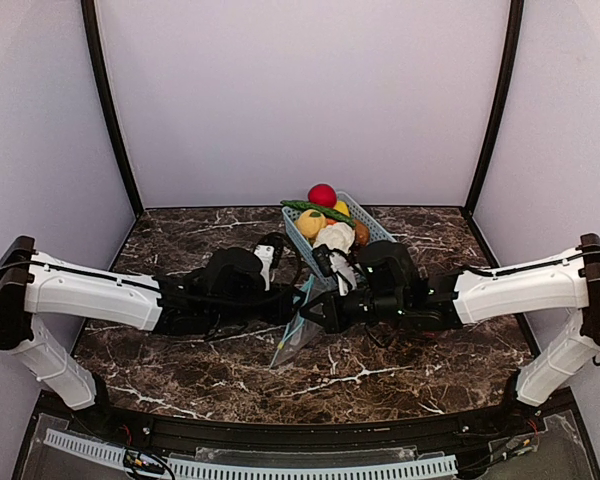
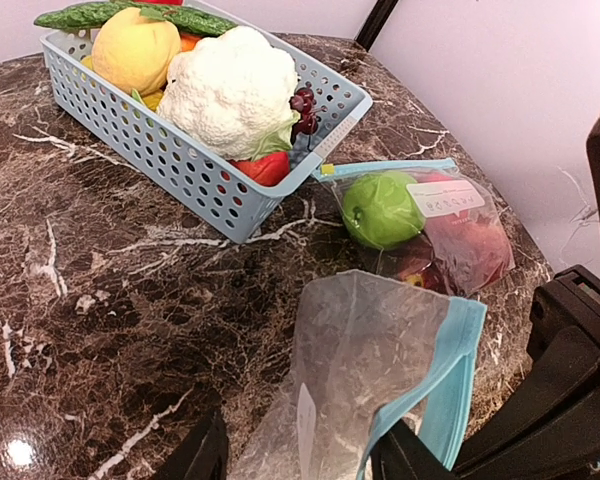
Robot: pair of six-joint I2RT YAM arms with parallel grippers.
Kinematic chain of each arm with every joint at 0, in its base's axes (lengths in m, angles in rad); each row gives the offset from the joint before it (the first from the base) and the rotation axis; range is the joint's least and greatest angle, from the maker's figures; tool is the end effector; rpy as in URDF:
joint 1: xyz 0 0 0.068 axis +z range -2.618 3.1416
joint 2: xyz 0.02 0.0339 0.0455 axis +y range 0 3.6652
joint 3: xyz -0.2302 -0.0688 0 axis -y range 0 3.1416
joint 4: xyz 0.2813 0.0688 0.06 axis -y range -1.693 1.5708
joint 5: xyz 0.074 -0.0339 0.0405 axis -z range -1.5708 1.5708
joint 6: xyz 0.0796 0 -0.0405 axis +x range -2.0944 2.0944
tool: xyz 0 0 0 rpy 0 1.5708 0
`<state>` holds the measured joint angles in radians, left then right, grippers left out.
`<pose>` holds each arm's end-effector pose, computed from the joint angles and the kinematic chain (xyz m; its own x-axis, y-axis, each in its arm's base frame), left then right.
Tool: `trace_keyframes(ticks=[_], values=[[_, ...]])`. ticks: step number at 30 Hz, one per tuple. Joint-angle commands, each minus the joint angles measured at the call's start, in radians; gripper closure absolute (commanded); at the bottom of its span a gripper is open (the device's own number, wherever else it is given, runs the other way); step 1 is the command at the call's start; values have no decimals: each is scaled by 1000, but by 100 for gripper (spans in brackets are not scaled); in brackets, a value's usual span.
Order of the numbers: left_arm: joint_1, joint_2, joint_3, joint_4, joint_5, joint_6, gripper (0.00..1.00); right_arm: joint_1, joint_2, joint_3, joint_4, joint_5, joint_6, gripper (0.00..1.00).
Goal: Place the food in the zip-top bag and seal the zipper
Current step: Pass from the right arm to the left, then unzip the zipper from the zipper food storage bag.
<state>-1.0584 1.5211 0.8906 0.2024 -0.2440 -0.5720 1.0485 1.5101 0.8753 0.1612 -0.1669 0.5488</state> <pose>0.2172 -0.3468 0.1633 -0.5706 -0.0570 -0.8192 0.5104 0.7569 -0.4081 0.1900 0.3566 0.1552 -0.6784 -0.1475 -0.7197 -0.6734 0.5166 0.5289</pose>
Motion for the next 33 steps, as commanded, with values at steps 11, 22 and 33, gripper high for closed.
trace_keyframes(ticks=[11,22,33], values=[[4,-42,21,-189,-141,88,98,14,-16,95,-272,273,36,100],[4,-110,10,-233,-158,144,99,13,-10,137,-396,418,116,97],[4,-102,-56,-17,-87,0,99,17,114,176,-330,336,189,69]])
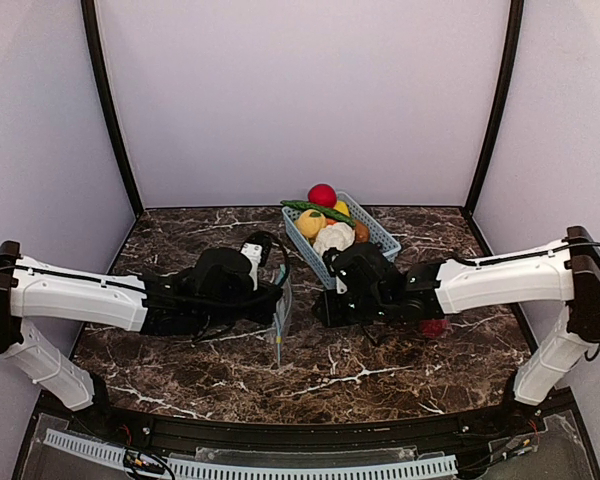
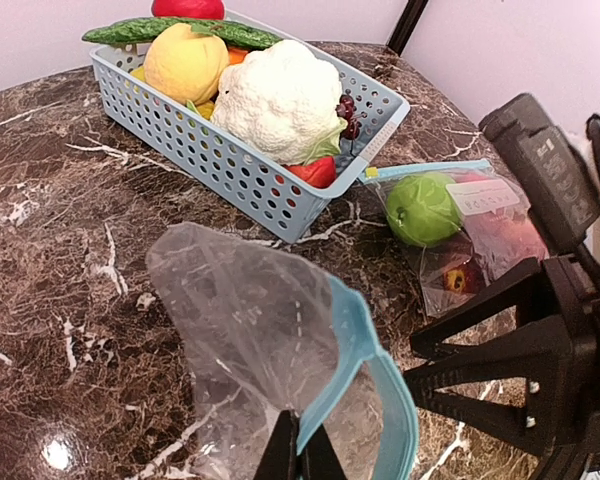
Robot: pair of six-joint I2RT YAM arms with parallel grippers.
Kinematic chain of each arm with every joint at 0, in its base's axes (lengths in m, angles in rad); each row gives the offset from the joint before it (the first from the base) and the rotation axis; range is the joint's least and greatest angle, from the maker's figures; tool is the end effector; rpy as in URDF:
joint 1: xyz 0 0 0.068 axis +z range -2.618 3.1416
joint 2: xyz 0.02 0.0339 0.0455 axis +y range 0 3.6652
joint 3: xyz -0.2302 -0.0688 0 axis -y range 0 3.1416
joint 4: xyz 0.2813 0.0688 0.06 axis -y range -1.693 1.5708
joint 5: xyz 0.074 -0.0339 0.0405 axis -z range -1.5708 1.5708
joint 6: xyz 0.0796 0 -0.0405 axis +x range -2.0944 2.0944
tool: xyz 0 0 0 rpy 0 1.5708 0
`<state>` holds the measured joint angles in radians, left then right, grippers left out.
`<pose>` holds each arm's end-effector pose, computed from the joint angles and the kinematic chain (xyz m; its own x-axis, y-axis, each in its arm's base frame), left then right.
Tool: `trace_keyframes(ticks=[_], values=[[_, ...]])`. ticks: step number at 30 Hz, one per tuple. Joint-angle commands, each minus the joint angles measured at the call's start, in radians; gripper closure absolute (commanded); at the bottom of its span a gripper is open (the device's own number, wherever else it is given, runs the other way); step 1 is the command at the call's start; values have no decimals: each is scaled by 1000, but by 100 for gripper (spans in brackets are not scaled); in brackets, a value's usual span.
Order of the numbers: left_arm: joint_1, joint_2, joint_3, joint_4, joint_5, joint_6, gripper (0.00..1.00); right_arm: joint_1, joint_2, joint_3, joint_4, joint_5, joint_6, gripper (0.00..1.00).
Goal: Place the food in the zip-top bag and seal the zipper
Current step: Unzip the zipper from the zipper food storage bag.
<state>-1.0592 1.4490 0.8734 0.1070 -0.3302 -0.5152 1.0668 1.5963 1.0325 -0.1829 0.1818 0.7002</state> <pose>0.2153 -0.3308 0.1718 -0.5290 -0.0098 -0.8485 0.4856 0.8165 -0.3122 0.2094 0.3499 0.1406 -0.7645 -0.0739 -0.6404 -0.3982 0.8353 0.3790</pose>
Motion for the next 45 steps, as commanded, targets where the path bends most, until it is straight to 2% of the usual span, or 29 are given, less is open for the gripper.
trace_keyframes(ticks=[1,3,8,11,16,19,28,32,36,45], values=[[5,-29,-39,80,-5,-59,99,-1,28,14,20,-17,43,67],[5,-27,-40,75,-24,-65,99,1,16,8,22,-19,56,64],[5,-38,-66,102,-75,-122,99,48,-81,-68,105,28,60,47],[5,-41,-62,110,-96,-143,99,97,-102,-86,128,53,27,44],[5,-33,-46,110,-100,-164,99,153,-47,-41,84,95,-8,51],[5,-25,-45,116,-92,-179,99,172,-2,4,76,108,-27,58],[5,-7,-45,141,-75,-202,99,191,127,137,52,119,-97,61],[5,1,-42,147,-70,-206,99,191,159,169,25,130,-96,67],[5,-1,-43,144,-76,-204,99,193,181,186,-19,162,-71,80],[5,-16,-33,106,-132,-174,99,207,181,177,-64,198,-28,91]])
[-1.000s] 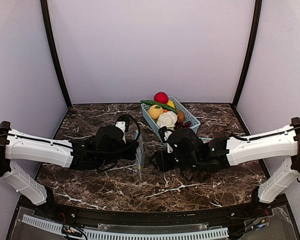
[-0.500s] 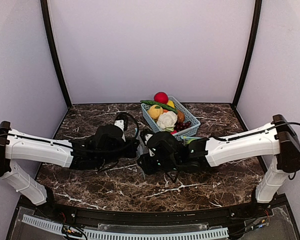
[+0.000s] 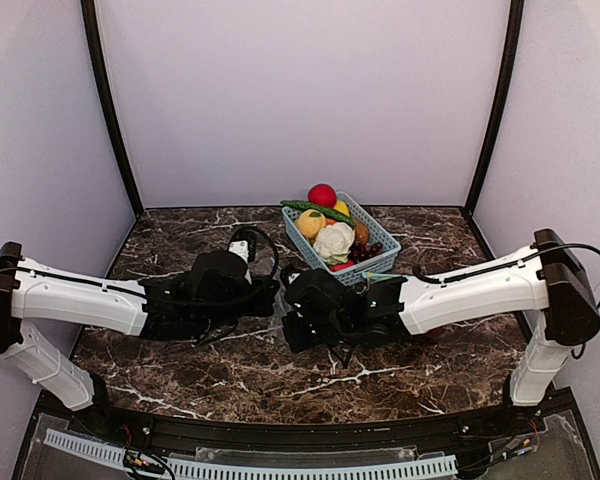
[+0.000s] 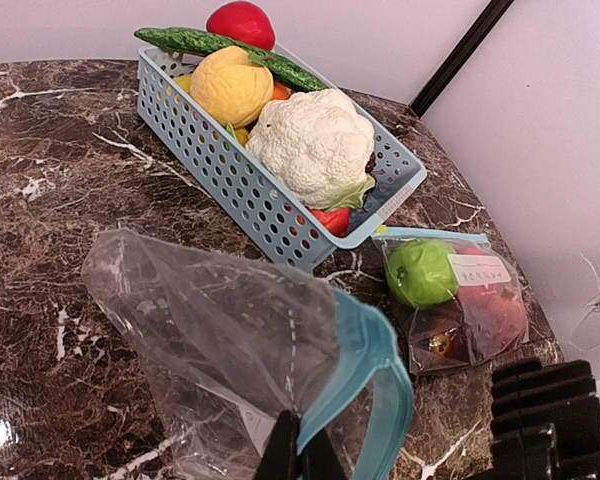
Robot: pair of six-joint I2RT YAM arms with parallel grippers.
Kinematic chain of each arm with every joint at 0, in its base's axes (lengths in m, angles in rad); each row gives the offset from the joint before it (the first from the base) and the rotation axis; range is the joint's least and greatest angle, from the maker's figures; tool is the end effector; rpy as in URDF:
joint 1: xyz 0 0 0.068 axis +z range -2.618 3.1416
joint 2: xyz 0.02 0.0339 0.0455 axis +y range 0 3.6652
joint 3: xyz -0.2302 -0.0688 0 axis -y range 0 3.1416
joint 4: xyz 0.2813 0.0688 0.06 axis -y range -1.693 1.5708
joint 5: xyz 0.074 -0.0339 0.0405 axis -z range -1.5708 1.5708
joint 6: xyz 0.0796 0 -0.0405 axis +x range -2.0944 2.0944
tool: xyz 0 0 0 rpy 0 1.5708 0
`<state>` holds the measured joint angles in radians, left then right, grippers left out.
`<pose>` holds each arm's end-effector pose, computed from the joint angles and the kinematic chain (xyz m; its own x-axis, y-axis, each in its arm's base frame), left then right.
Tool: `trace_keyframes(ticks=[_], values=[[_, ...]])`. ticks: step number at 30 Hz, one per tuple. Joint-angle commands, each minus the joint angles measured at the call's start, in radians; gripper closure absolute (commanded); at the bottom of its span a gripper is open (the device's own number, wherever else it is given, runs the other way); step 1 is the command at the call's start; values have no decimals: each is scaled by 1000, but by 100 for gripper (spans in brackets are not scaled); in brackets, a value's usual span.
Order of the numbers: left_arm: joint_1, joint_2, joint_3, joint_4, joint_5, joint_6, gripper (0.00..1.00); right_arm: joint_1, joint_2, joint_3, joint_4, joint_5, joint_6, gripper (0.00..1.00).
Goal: Place the food in the zip-top bag and seal the zipper
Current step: Unzip the zipper from the zipper food storage bag.
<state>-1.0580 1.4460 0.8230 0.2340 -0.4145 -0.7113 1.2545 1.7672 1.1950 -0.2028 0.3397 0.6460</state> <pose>0.2196 -0.3247 0.1708 -0.5423 -0.2548 -0.8006 0.3442 0.8019 -0.4883 0.1622 0.4103 0.1331 -0.6687 -0.2183 -0.7108 -0.5254 0.8152 0.2439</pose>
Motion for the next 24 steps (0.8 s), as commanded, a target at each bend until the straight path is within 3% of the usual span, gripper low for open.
trace_keyframes(ticks=[1,24], values=[[4,-14,23,-33,-52,29,99,21,10,13,-50,48,31,92],[51,-51,83,-99,-108,99,99,77,36,-41,-112,37,111,94]])
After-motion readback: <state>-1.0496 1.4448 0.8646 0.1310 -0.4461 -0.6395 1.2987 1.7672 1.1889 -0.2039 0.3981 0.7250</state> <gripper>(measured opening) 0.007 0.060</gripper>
